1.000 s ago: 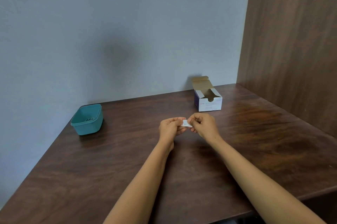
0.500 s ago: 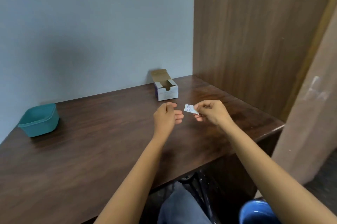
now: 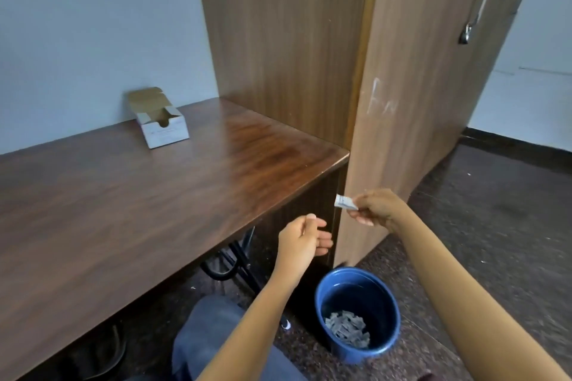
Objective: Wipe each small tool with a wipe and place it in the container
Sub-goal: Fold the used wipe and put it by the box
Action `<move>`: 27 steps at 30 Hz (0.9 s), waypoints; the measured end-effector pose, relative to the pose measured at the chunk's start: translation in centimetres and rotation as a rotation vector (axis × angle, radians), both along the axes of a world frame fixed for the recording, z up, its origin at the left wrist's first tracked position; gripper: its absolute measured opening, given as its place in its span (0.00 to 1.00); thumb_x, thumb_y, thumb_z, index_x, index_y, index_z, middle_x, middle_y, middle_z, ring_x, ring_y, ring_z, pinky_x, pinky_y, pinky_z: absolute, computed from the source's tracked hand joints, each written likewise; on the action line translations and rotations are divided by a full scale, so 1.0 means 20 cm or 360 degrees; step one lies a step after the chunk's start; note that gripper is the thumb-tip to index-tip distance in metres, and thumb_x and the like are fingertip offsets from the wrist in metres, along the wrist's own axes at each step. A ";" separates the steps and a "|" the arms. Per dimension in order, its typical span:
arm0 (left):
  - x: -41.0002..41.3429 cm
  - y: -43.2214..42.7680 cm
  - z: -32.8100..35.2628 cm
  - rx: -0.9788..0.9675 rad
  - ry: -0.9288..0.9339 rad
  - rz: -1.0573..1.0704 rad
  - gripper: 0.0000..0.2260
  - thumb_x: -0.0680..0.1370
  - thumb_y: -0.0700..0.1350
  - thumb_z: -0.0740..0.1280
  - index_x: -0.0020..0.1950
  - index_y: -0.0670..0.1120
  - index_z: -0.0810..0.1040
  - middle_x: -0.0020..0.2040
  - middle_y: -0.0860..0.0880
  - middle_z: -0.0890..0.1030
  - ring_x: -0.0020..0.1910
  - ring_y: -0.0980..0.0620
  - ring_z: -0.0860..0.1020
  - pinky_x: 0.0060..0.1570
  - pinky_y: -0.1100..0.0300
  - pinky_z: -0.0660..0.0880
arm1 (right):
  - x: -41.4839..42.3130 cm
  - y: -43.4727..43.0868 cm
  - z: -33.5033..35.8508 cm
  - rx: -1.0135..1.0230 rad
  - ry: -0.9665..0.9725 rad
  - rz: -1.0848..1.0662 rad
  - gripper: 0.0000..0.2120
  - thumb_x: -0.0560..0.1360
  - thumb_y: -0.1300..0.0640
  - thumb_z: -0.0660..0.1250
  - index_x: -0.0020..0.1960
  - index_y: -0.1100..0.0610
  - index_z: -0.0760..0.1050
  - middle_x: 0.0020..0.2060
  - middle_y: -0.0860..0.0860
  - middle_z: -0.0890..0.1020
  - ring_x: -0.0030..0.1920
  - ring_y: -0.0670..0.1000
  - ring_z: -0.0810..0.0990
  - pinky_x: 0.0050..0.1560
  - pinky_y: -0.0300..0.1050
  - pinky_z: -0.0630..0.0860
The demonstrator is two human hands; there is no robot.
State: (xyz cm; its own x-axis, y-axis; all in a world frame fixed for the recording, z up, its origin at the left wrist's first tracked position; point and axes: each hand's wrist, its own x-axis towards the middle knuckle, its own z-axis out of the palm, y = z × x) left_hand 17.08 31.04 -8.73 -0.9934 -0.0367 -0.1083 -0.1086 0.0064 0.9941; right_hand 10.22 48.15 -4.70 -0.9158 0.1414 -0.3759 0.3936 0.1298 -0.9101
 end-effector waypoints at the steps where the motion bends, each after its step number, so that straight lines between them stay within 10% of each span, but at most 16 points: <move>1: 0.00 0.03 -0.05 -0.0033 -0.0071 -0.0047 0.14 0.83 0.48 0.57 0.52 0.42 0.79 0.41 0.44 0.85 0.39 0.52 0.84 0.39 0.62 0.80 | 0.00 0.06 -0.08 0.0100 -0.0113 -0.0024 0.04 0.77 0.67 0.63 0.47 0.66 0.76 0.33 0.58 0.83 0.33 0.49 0.83 0.37 0.41 0.81; 11: -0.05 0.18 -0.38 -0.0198 -0.0490 -0.0152 0.12 0.83 0.43 0.57 0.52 0.39 0.79 0.37 0.46 0.82 0.28 0.59 0.79 0.33 0.66 0.76 | -0.06 0.25 -0.79 0.0810 -0.0528 0.0002 0.09 0.69 0.65 0.62 0.43 0.63 0.80 0.27 0.54 0.81 0.36 0.53 0.83 0.36 0.39 0.80; 13: -0.06 0.19 -0.38 -0.0233 -0.0492 -0.0152 0.12 0.83 0.44 0.57 0.51 0.40 0.79 0.37 0.47 0.83 0.29 0.59 0.80 0.33 0.66 0.76 | -0.06 0.24 -0.79 0.0824 -0.0579 0.0103 0.10 0.72 0.64 0.63 0.48 0.61 0.81 0.40 0.54 0.85 0.47 0.53 0.83 0.36 0.36 0.74; 16: -0.08 0.17 -0.37 -0.0291 -0.0481 -0.0142 0.13 0.83 0.44 0.56 0.50 0.41 0.79 0.38 0.47 0.83 0.32 0.57 0.80 0.34 0.66 0.76 | -0.03 0.19 -0.72 0.0755 -0.0430 0.0028 0.09 0.75 0.64 0.61 0.50 0.61 0.79 0.47 0.57 0.81 0.53 0.56 0.81 0.46 0.42 0.76; 20: -0.11 0.13 -0.31 -0.0310 -0.0437 -0.0120 0.14 0.83 0.45 0.56 0.51 0.42 0.79 0.43 0.45 0.84 0.37 0.54 0.81 0.35 0.66 0.76 | -0.06 0.13 -0.66 0.0730 -0.0279 -0.0173 0.10 0.75 0.62 0.63 0.48 0.65 0.81 0.34 0.54 0.81 0.34 0.49 0.79 0.30 0.37 0.72; 27: -0.10 0.08 -0.09 -0.0308 -0.0194 -0.0112 0.14 0.83 0.46 0.56 0.54 0.44 0.80 0.45 0.48 0.85 0.43 0.55 0.83 0.41 0.66 0.78 | -0.06 -0.04 -0.43 0.0448 0.0333 -0.0681 0.09 0.79 0.57 0.63 0.53 0.61 0.79 0.41 0.52 0.80 0.41 0.49 0.78 0.45 0.41 0.74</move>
State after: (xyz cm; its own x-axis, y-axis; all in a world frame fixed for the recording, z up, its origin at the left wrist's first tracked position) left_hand 15.17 32.63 -10.46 -0.9743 0.0001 -0.2255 -0.2205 0.2073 0.9531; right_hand 8.98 47.32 -13.31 -0.8055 0.5864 -0.0857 0.2790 0.2477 -0.9278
